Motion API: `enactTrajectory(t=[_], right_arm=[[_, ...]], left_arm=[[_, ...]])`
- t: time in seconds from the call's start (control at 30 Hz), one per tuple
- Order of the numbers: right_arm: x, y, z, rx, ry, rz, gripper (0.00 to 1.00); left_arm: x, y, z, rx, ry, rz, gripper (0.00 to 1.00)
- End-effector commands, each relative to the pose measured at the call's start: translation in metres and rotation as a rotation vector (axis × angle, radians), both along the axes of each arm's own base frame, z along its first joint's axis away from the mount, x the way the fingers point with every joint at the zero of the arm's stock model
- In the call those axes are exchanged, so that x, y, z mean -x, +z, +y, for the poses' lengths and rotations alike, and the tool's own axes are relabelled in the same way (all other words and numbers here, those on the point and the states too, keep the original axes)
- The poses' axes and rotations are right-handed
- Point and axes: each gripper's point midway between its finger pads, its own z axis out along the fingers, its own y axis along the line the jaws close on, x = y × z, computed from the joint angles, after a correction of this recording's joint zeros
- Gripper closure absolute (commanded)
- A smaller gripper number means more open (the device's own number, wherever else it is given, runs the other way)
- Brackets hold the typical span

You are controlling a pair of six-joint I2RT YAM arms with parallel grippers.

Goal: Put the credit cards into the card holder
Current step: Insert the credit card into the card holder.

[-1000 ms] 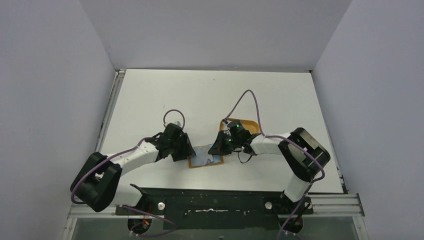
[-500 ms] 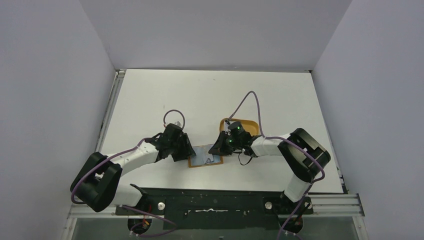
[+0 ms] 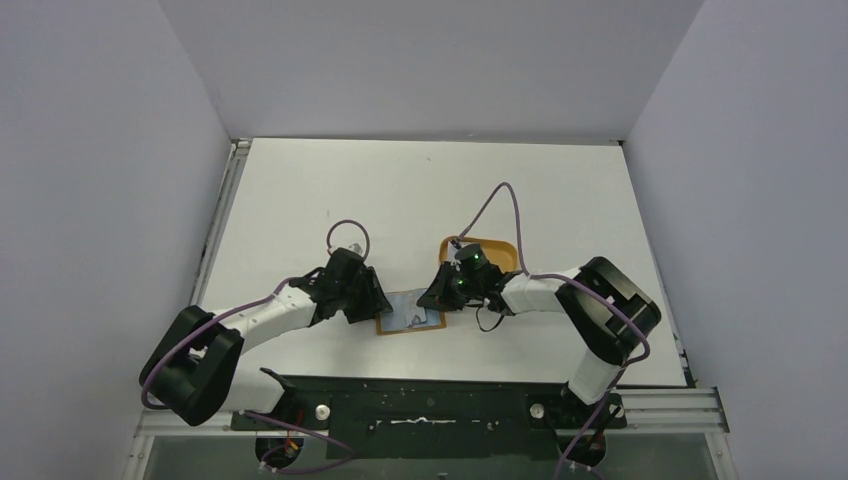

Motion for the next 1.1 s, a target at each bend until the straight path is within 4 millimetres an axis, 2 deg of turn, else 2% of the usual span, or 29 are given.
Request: enactTrajectory(t=[0.0, 0.4, 0.83, 1.07], right_arm=[[-0.008, -0.006, -0.002, 0.052, -0.035, -0.042, 1.00], [-0.004, -0.007, 0.015, 0.047, -0.009, -0.036, 1.00], [0.010, -0.007, 0.032, 0.031, 0.075, -0.020, 1.00], [0.018, -0.001, 0.029, 0.039, 0.122, -0.033, 1.00]], left_arm=[[0.024, -0.024, 0.016, -0.061, 0.001, 0.095, 0.53], [0.024, -0.025, 0.012, -0.036, 0.004, 0.099, 0.54], [0.022, -0.025, 0.011, -0.029, 0.021, 0.098, 0.57], [0.019, -0.028, 0.014, -0.048, 0.048, 0.108, 0.60]])
